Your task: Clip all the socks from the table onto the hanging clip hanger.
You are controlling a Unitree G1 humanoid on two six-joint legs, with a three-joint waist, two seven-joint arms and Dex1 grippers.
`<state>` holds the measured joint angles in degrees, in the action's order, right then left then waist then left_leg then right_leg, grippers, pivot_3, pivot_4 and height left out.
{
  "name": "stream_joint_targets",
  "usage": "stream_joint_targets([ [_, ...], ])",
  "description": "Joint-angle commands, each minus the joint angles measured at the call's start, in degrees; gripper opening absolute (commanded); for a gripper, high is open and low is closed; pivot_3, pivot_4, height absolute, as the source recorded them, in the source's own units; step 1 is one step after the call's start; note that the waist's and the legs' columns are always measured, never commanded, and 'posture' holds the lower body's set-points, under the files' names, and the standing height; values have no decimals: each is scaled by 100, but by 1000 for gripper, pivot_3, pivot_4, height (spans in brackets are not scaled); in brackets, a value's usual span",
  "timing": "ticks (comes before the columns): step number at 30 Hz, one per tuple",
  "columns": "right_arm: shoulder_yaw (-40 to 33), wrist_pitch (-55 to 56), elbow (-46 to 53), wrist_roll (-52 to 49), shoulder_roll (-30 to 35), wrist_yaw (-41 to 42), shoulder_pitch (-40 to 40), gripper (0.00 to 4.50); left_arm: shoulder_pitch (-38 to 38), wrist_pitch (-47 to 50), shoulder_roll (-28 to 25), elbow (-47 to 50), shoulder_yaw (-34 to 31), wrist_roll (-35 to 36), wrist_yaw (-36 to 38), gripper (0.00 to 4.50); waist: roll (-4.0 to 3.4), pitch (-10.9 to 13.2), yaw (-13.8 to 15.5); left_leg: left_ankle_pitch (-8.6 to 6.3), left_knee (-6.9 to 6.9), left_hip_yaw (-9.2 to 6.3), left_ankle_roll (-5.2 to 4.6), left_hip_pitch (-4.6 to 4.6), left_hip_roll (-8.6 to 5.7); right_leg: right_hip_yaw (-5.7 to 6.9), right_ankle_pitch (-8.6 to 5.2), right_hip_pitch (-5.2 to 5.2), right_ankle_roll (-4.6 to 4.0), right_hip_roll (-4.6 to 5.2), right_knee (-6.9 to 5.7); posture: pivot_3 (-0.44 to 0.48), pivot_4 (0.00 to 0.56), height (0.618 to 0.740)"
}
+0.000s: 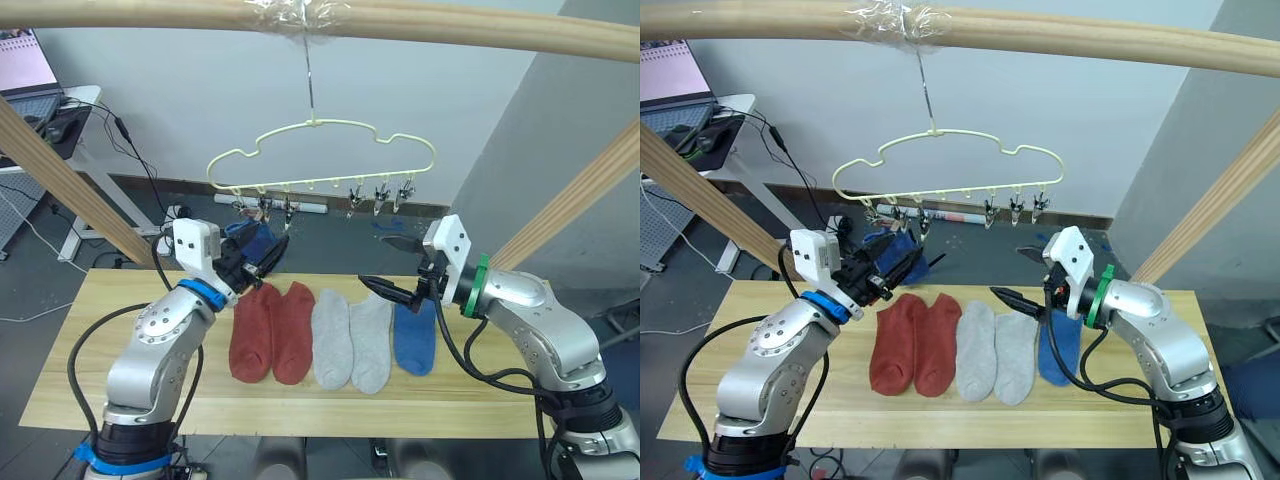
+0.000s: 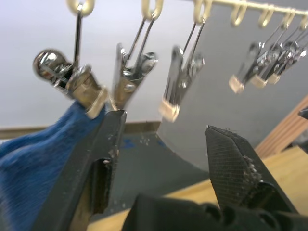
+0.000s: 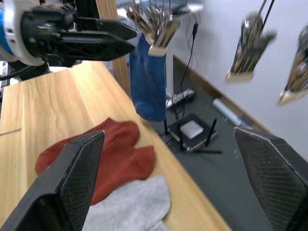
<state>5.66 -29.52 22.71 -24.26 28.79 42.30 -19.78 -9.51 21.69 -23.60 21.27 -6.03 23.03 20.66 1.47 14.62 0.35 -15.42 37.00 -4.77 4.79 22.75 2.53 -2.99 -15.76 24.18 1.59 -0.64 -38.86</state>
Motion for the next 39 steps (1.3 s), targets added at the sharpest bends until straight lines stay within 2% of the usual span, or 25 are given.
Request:
stream_joint_targets([
  [1,-188,276,225,-273,-112,155,-208,4500,-34,-427,130,94,80,-429,-191,2984,0,0,-10,0,0,1,0,-2,0,-1,0,0,0,0,-1,102,243,740],
  [14,-207,-11,208,-706,-343,49,-699,4500,-479,-750,536,-354,-52,-691,-417,2984,2,1,18,1,3,-2,-1,-1,-2,2,2,-3,-3,1,-4,105,250,740],
  [36,-267,-125,209,-853,-340,24,-688,4500,-847,-955,636,-805,79,-1060,-422,2984,2,1,19,1,6,-3,-1,-2,-1,5,4,-5,-6,1,-8,93,250,740],
  [39,-288,-181,235,-905,-336,-22,-715,4500,-851,-982,631,-819,66,-1021,-345,2466,2,1,17,1,5,-4,-1,-2,-1,6,4,-4,-6,1,-9,91,252,740],
])
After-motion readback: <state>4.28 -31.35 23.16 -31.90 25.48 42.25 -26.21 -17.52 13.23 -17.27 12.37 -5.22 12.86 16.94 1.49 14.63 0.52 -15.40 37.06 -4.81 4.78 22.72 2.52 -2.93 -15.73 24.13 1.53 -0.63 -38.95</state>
